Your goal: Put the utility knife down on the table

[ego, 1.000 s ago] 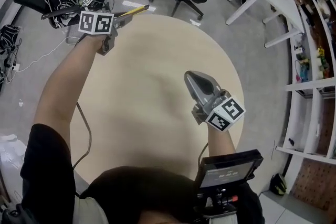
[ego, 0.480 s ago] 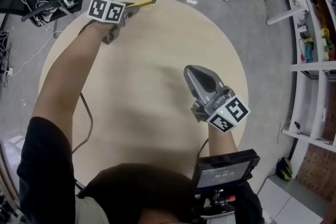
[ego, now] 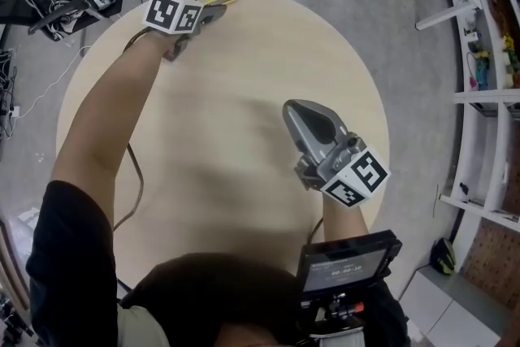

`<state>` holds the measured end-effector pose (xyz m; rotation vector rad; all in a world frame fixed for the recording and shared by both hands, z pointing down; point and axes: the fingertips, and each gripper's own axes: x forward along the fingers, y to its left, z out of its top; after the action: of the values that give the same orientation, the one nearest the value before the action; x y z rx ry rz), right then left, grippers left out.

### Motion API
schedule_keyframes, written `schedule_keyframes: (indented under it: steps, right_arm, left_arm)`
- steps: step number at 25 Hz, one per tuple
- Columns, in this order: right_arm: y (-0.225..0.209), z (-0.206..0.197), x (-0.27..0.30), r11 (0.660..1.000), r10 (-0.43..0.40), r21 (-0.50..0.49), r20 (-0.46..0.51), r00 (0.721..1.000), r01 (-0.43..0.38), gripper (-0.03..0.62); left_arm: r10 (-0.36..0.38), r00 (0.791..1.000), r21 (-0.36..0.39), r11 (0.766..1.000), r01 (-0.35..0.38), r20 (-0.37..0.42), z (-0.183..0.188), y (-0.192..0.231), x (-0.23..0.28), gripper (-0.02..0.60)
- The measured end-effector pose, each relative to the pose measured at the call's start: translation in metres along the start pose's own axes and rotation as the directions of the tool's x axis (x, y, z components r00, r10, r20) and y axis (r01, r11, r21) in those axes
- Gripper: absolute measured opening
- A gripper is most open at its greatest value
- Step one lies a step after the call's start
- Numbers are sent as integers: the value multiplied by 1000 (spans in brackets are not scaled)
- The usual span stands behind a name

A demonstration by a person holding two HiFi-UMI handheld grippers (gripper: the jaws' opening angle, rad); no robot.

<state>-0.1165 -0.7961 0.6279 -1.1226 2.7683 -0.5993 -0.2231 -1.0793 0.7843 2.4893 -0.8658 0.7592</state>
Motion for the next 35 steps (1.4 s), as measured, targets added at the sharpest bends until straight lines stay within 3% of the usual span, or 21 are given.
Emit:
schedule_keyframes:
  steps: [1,5,15,21,22,26,28,29,35]
  right_arm:
    - [0,0,1,1000,2,1,1,1000,-2,15]
    - [0,-5,5,1000,3,3,2,1000,-3,15]
    - [0,-9,12,1000,14,1,-14,1000,-14,15]
    - [4,-9,13,1000,19,5,-20,1000,-19,15]
    - [5,-9,13,1000,19,2,-23,1000,-19,15]
    - [8,-5,13,1000,1,-12,-38,999,-2,15]
    - [8,-2,10,1000,-14,-14,-46,999,13,15]
    - [10,1,8,1000,-21,-15,-50,999,20,15]
    - [31,24,-3,998,-45,-42,-65,997,42,15]
  left_arm:
    - [12,1000,7,1000,-12,12,3,1,0,404]
    - [17,998,35,999,-19,61,13,2,-5,405]
    - [25,998,-15,1000,-24,59,0,14,-8,404]
    - [37,992,-15,999,-35,117,12,13,-27,402]
    - [41,991,-10,999,-40,128,15,13,-33,378]
    - [65,980,9,998,-68,189,31,14,-65,114]
    - [64,974,-9,998,-63,217,37,11,-84,25]
    - [58,972,-18,998,-56,227,39,8,-93,0]
    - [55,959,-47,998,-44,277,49,-4,-168,0]
